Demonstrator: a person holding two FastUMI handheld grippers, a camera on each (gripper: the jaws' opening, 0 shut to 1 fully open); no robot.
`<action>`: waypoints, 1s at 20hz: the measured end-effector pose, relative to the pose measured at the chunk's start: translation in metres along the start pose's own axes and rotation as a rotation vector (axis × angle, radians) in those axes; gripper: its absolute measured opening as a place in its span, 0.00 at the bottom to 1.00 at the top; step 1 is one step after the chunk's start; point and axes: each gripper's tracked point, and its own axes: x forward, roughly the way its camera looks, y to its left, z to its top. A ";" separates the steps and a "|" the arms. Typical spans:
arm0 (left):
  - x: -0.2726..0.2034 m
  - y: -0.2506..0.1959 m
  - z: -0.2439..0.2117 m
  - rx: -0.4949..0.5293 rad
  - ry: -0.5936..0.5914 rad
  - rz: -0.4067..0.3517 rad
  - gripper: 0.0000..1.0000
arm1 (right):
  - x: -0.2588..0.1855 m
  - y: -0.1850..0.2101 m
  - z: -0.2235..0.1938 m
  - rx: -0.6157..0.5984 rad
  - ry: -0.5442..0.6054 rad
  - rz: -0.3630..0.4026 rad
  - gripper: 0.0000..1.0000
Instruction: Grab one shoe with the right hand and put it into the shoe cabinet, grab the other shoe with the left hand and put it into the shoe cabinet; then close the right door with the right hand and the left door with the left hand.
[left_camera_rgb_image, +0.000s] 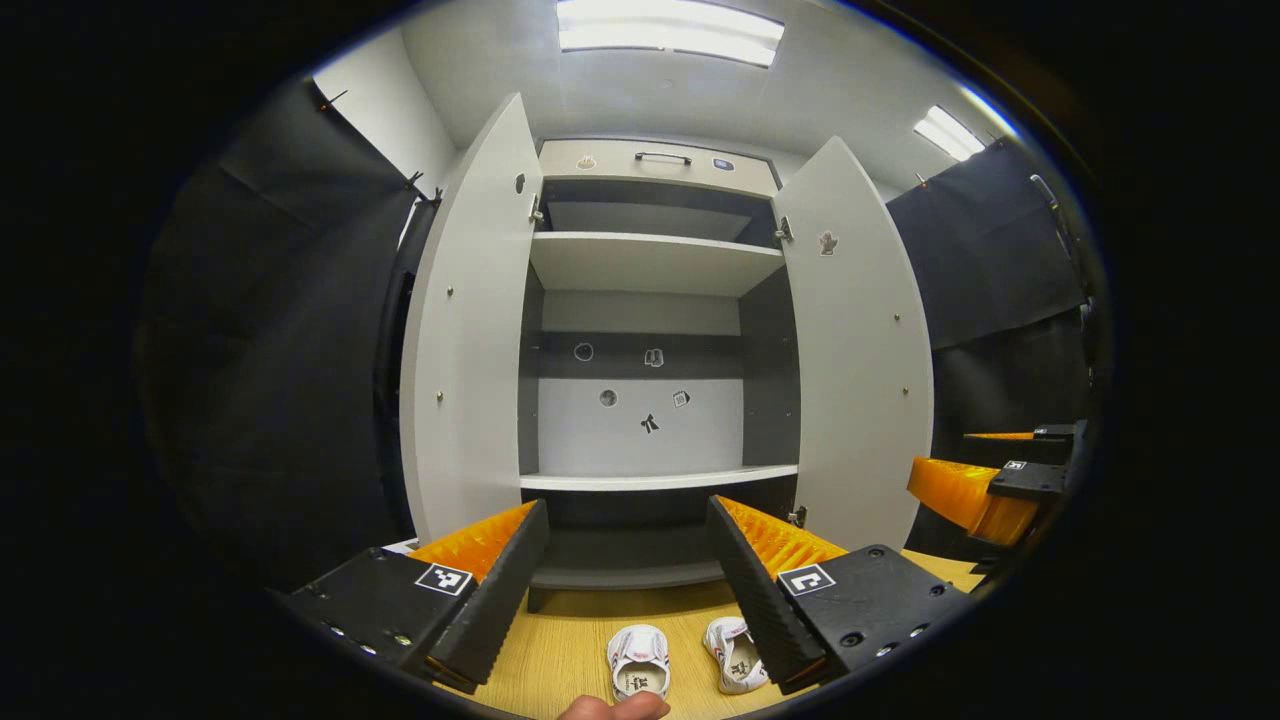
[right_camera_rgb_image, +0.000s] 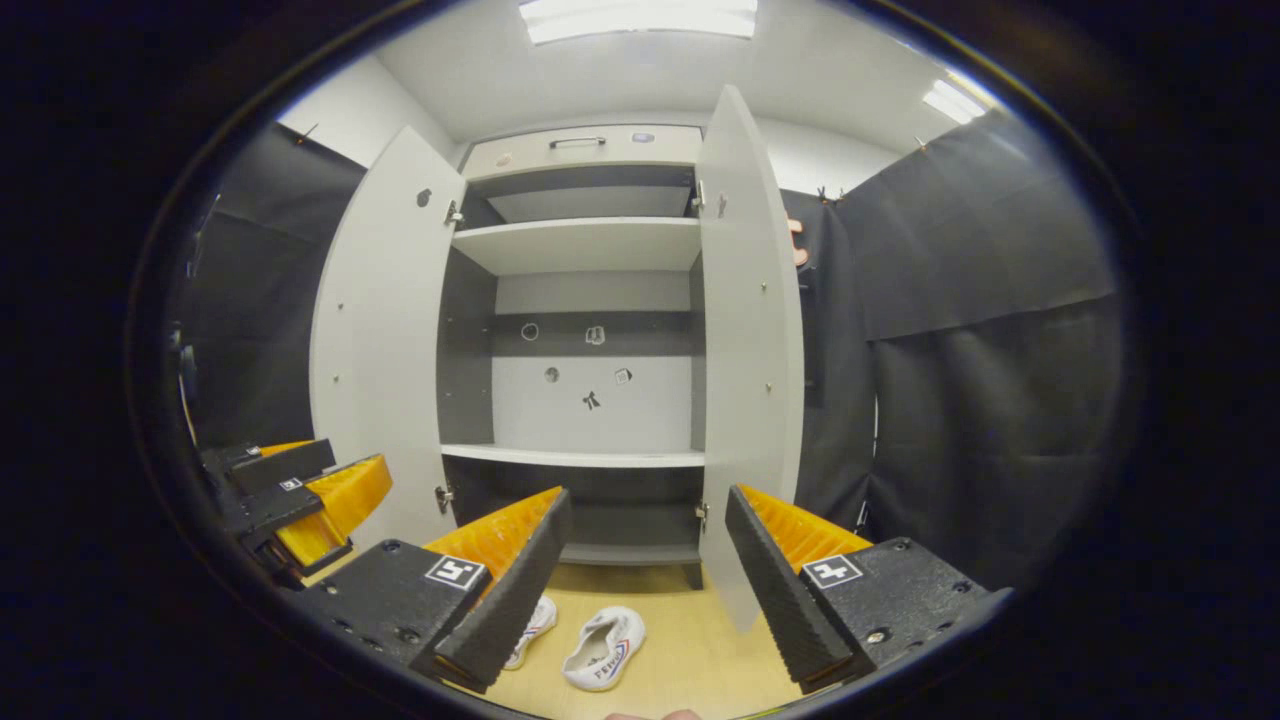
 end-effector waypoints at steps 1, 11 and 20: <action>0.000 0.001 0.000 0.000 -0.001 0.003 0.95 | 0.000 0.001 -0.003 -0.002 0.004 0.004 1.00; -0.004 0.013 0.000 0.016 -0.003 0.044 0.95 | 0.032 0.050 -0.095 -0.007 0.178 0.152 1.00; -0.011 0.031 -0.013 0.033 0.023 0.086 0.95 | 0.061 0.082 -0.237 0.026 0.493 0.235 0.96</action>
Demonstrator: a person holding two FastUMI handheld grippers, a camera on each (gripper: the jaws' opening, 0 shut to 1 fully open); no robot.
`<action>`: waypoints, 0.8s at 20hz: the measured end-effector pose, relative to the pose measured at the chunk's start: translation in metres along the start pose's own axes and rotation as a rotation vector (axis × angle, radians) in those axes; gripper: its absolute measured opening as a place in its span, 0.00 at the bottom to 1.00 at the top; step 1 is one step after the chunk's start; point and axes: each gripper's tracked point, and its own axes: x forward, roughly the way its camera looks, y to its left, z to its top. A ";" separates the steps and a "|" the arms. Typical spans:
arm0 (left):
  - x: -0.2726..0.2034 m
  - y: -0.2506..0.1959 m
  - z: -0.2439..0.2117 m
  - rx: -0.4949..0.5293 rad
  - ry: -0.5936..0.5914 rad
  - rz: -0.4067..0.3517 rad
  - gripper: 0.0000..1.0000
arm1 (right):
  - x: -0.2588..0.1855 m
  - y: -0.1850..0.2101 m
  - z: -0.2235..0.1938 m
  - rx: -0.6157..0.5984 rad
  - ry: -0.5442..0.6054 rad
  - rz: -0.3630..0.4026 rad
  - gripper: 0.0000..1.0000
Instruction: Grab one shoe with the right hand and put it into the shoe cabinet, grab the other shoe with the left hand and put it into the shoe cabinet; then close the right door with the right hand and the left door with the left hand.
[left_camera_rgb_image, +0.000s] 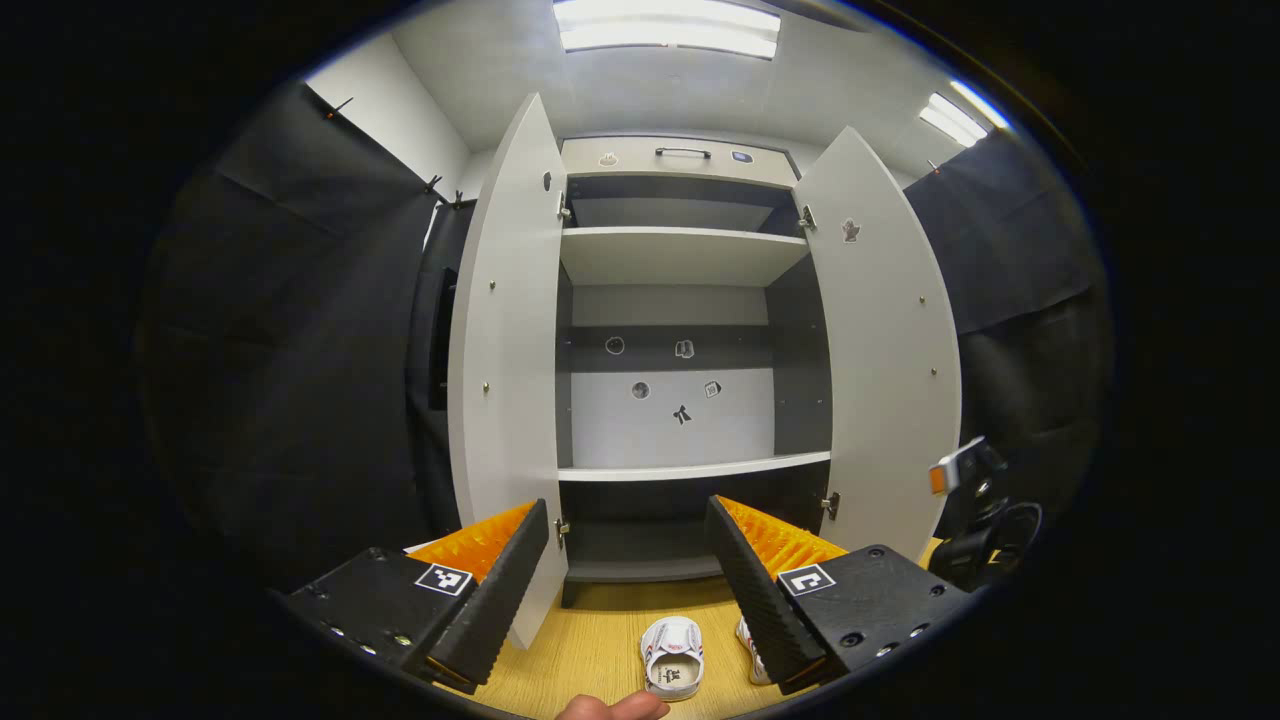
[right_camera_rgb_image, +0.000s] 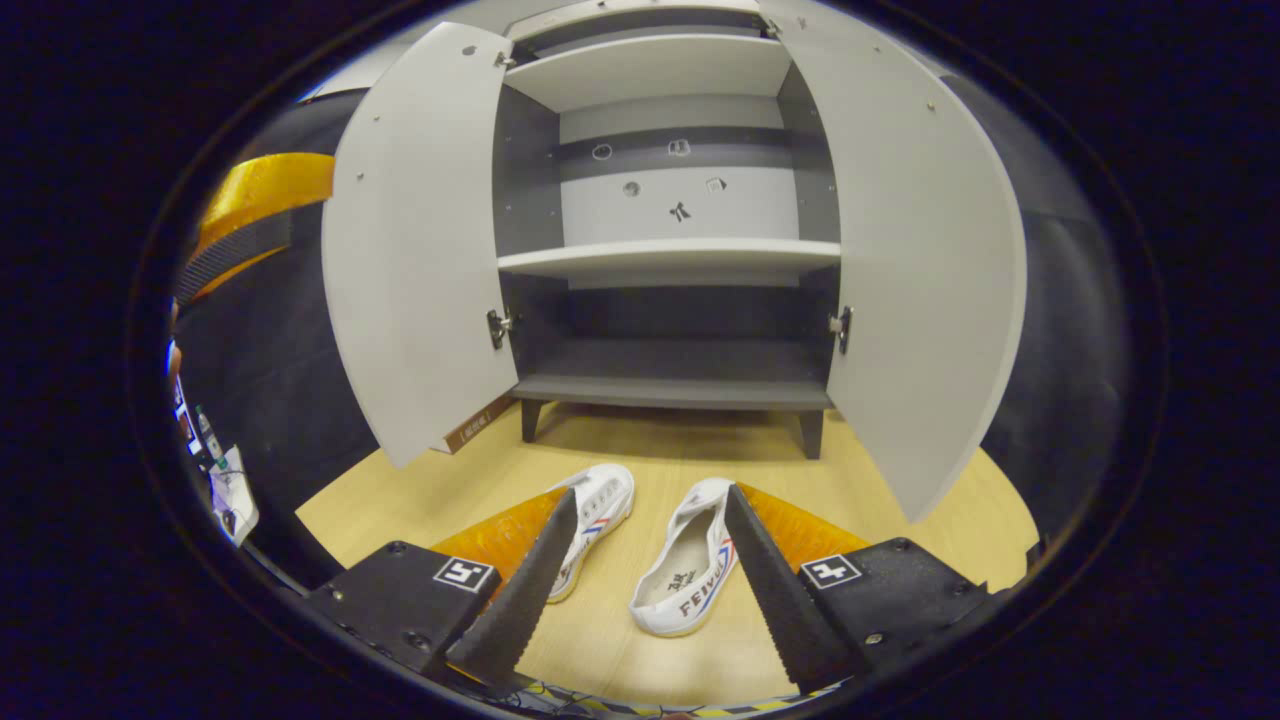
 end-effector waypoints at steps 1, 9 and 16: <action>-0.001 0.002 -0.001 -0.001 0.004 0.003 0.95 | 0.009 0.002 -0.010 0.015 0.032 0.013 0.94; 0.004 0.020 -0.010 -0.009 0.008 0.022 0.95 | 0.070 -0.009 -0.063 -0.011 0.179 0.002 0.74; 0.009 0.032 -0.019 0.007 0.030 0.047 0.95 | 0.118 -0.022 -0.078 0.014 0.245 -0.076 0.54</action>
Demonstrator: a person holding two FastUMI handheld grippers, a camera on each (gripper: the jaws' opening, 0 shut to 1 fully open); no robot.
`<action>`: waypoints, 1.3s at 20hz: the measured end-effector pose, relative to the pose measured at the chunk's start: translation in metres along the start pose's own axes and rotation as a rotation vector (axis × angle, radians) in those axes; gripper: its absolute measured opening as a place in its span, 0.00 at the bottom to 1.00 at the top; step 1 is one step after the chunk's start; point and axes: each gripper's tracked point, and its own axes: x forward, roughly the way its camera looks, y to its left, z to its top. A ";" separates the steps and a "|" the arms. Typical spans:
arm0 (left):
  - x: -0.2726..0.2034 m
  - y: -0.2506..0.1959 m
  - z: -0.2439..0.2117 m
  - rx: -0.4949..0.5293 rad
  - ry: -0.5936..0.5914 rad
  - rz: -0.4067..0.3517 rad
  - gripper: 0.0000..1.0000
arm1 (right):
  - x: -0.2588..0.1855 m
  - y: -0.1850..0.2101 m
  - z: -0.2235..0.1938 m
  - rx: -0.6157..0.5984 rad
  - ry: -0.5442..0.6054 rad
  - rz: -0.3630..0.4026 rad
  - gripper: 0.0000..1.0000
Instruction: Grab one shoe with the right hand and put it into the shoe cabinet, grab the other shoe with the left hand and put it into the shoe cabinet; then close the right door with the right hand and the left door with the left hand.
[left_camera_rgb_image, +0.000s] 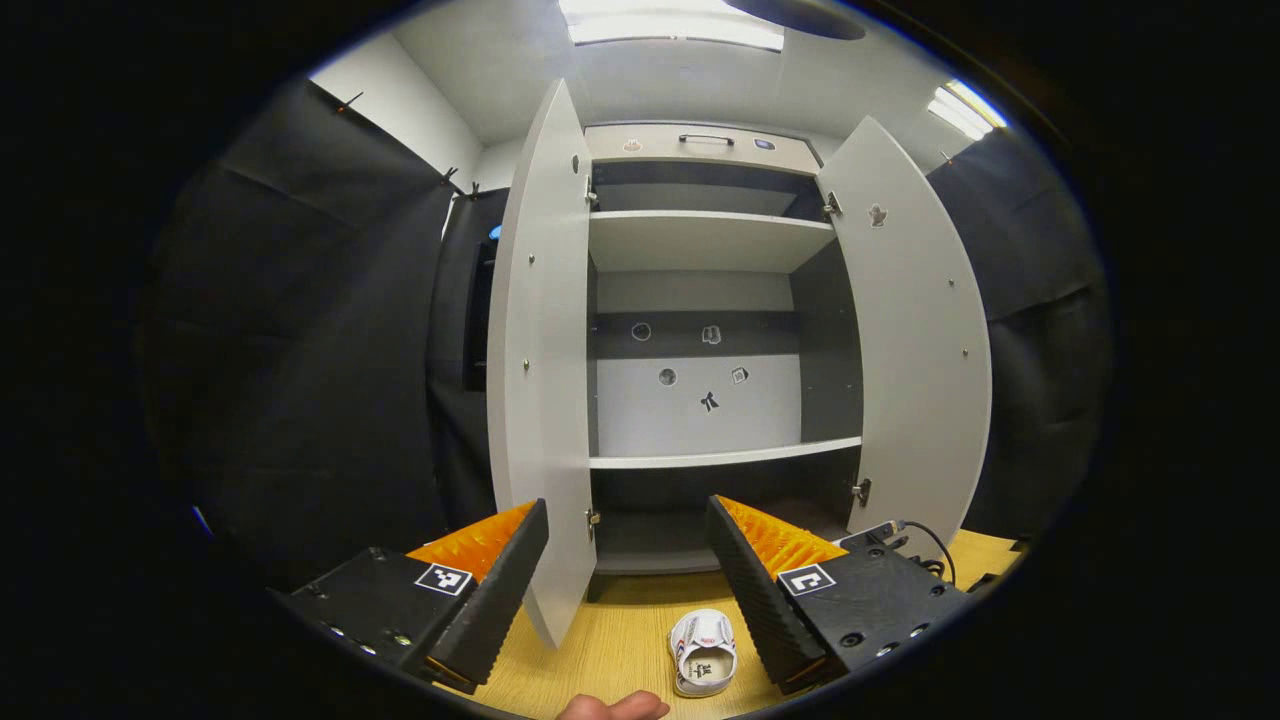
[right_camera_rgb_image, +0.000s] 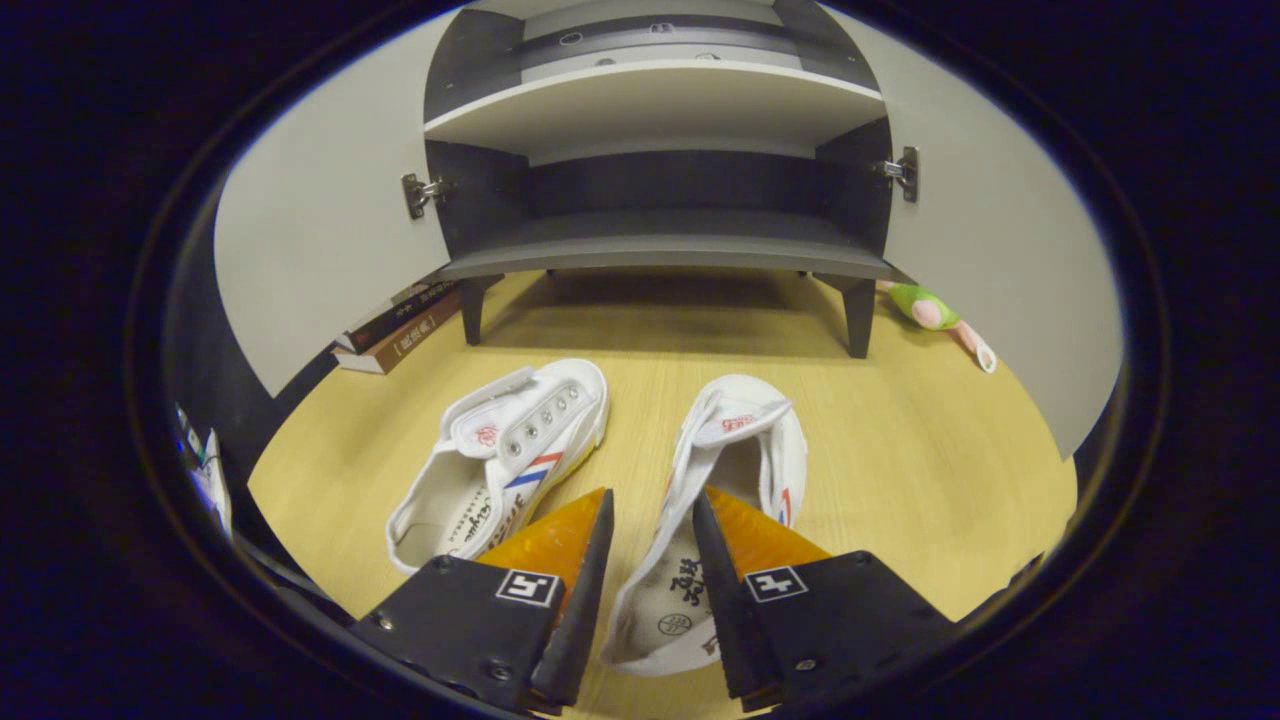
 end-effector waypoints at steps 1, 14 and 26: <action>0.000 0.000 -0.001 0.000 0.004 0.001 0.95 | 0.004 0.000 0.001 0.001 0.006 0.000 0.51; 0.006 0.002 -0.016 0.014 0.044 -0.005 0.95 | 0.026 -0.012 0.005 -0.032 -0.041 -0.061 0.04; 0.008 -0.025 -0.023 -0.020 0.033 -0.065 0.95 | -0.083 -0.026 0.103 -0.126 -0.304 -0.076 0.04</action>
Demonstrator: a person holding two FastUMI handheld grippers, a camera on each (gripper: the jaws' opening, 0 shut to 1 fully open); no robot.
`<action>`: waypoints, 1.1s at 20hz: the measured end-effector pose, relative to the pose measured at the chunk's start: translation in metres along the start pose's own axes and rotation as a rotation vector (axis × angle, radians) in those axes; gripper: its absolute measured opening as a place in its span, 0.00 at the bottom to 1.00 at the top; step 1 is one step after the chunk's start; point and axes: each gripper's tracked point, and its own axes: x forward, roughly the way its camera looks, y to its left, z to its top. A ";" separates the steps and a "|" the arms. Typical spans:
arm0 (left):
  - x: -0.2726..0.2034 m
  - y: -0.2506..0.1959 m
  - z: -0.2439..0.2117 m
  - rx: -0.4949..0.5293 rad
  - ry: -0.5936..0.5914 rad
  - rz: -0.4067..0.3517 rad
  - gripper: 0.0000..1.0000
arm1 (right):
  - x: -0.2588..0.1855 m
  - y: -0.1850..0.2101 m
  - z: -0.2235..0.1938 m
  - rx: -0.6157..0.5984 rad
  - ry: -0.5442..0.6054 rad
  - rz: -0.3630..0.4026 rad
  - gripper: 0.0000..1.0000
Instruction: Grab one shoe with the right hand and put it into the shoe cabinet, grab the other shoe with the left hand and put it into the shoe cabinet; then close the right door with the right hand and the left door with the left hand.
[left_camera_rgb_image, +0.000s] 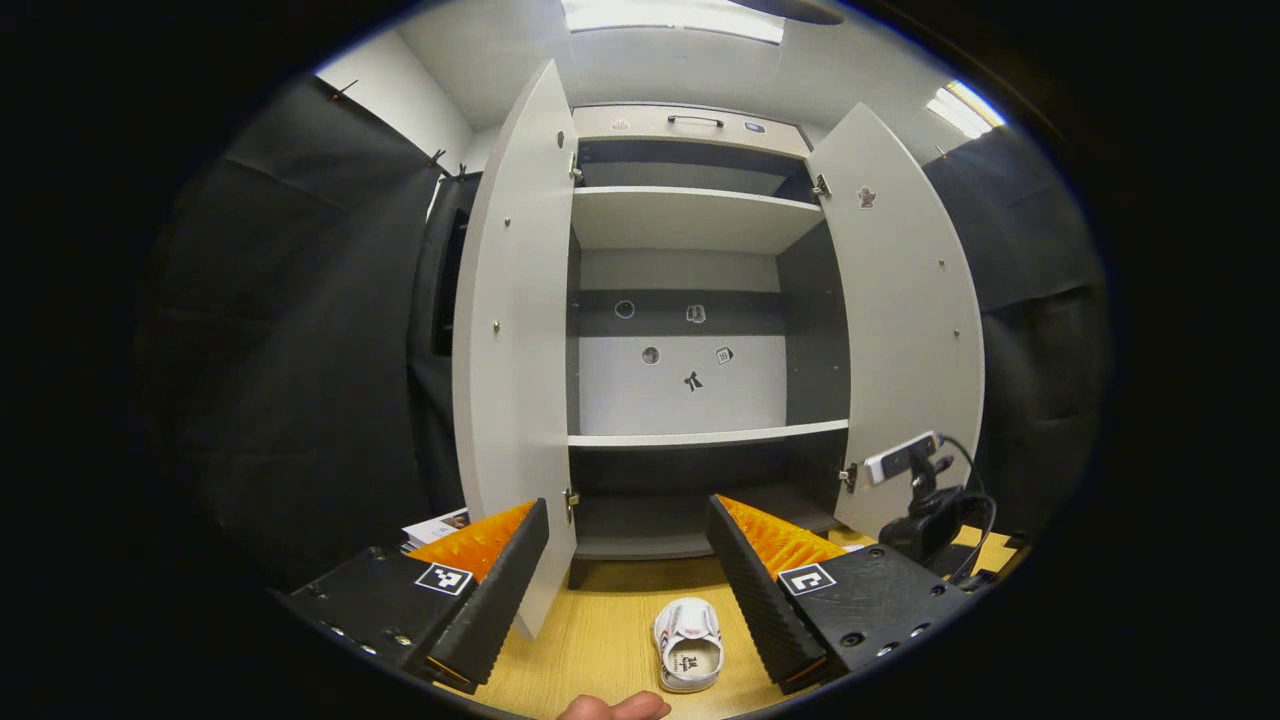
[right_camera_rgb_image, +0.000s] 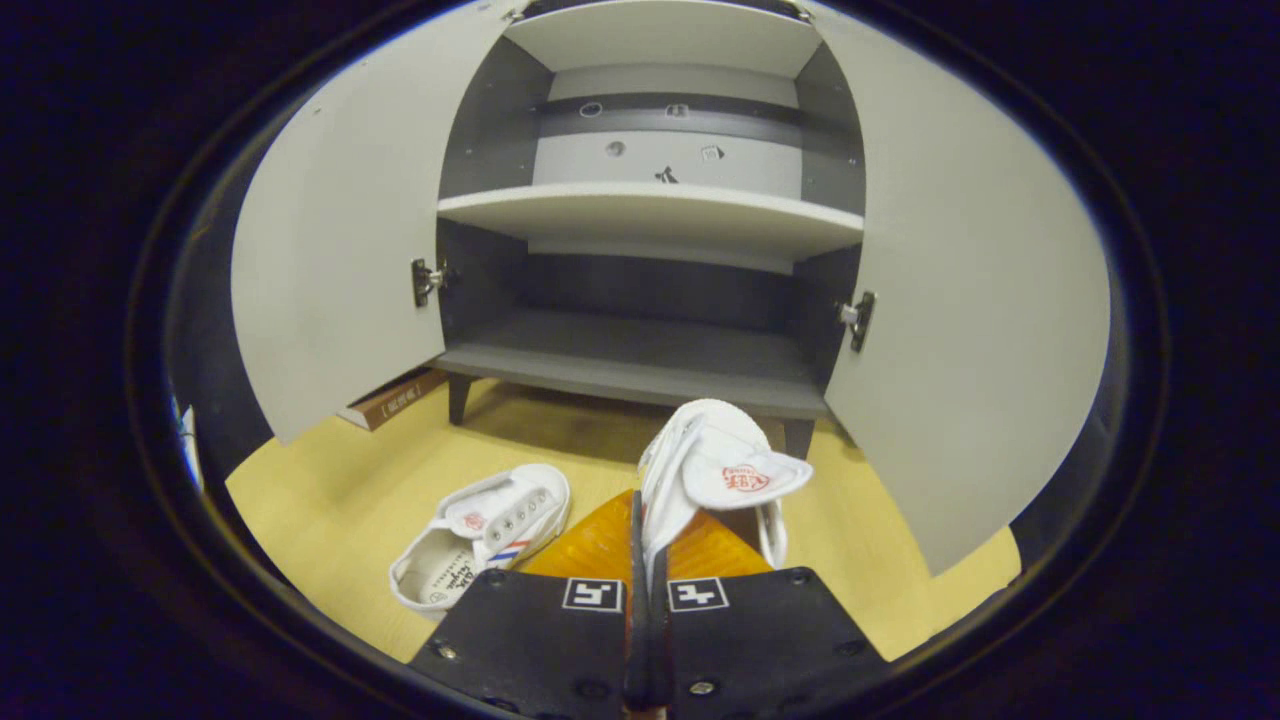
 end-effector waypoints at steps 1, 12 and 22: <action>0.000 -0.004 0.000 -0.004 -0.005 -0.008 0.95 | -0.008 -0.003 0.015 -0.006 -0.018 -0.005 0.04; -0.006 -0.023 0.006 0.015 -0.021 -0.041 0.95 | -0.017 -0.019 0.196 -0.049 -0.166 0.020 0.04; -0.008 -0.012 0.000 0.003 -0.013 -0.006 0.95 | 0.099 -0.032 0.318 -0.107 -0.071 -0.027 0.04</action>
